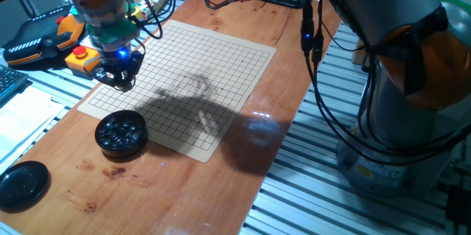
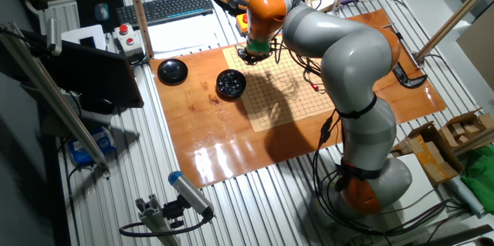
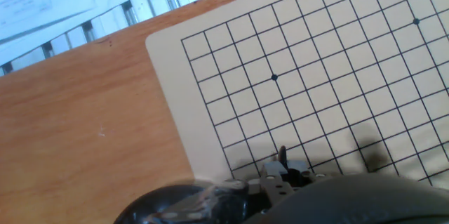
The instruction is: Play the first move as black on the 3-4 point in the upper right corner of the Go board
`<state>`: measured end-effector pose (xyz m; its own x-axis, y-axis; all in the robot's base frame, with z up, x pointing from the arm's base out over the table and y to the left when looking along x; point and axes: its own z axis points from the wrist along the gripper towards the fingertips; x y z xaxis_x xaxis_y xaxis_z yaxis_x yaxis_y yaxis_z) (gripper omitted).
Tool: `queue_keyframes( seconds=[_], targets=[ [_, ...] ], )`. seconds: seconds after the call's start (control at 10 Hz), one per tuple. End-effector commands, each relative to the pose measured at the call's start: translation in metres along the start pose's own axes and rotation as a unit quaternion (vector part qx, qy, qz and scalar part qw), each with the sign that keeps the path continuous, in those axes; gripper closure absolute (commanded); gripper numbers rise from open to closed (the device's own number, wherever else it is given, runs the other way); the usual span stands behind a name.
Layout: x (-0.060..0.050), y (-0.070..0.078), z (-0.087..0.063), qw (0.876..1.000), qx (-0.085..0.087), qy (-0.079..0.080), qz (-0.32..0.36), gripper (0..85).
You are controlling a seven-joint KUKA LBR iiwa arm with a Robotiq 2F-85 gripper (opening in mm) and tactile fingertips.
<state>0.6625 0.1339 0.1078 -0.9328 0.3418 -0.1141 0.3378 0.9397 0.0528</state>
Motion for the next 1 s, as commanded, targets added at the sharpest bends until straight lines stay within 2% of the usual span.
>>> queue_keyframes(
  seconds=[0.0,0.3,0.6,0.9],
  targets=[
    [0.000,0.000,0.000,1.000,-0.005,0.003,0.005,84.0],
    [0.000,0.000,0.000,1.000,-0.015,0.014,0.012,84.0],
    [0.000,0.000,0.000,0.999,-0.013,0.006,0.032,84.0],
    [-0.021,0.010,0.013,0.999,-0.021,-0.011,0.032,84.0]
  ],
)
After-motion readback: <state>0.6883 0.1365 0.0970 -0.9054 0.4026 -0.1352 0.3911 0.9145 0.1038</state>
